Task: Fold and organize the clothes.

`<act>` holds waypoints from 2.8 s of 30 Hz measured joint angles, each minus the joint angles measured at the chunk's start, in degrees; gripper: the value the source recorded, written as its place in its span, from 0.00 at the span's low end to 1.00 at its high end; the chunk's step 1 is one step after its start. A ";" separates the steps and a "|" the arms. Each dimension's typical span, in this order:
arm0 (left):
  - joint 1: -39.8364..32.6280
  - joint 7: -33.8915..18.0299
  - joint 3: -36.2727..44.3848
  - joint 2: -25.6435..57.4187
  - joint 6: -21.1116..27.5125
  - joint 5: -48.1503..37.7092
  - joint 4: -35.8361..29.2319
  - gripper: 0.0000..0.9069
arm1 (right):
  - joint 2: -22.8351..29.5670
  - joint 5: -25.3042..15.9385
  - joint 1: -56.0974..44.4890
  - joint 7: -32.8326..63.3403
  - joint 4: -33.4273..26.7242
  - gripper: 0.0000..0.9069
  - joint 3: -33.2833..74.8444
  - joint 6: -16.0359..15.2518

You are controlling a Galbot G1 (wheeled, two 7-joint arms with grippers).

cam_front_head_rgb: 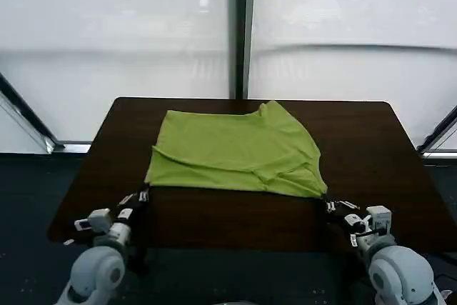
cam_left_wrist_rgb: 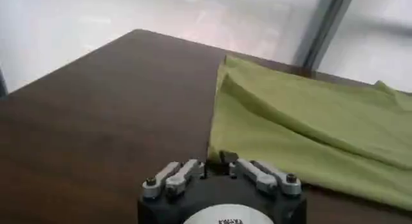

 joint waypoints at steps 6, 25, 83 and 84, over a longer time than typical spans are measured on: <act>3.00 -0.23 -1.83 1.23 -0.01 3.22 -2.10 0.00 | -1.01 -0.02 -2.15 0.00 2.03 0.00 0.11 -0.74; 17.80 -1.73 -5.90 -0.26 -2.29 7.29 -8.33 0.97 | -2.40 0.01 -7.25 -0.51 5.64 0.97 1.59 -3.39; -49.17 -3.59 19.10 13.68 22.89 -21.86 27.95 0.97 | -0.61 16.14 59.68 8.81 -41.43 0.88 -36.61 -3.41; -49.87 -3.49 19.49 13.28 22.89 -21.70 29.02 0.97 | -0.49 16.02 59.79 8.63 -41.60 0.87 -36.74 -3.41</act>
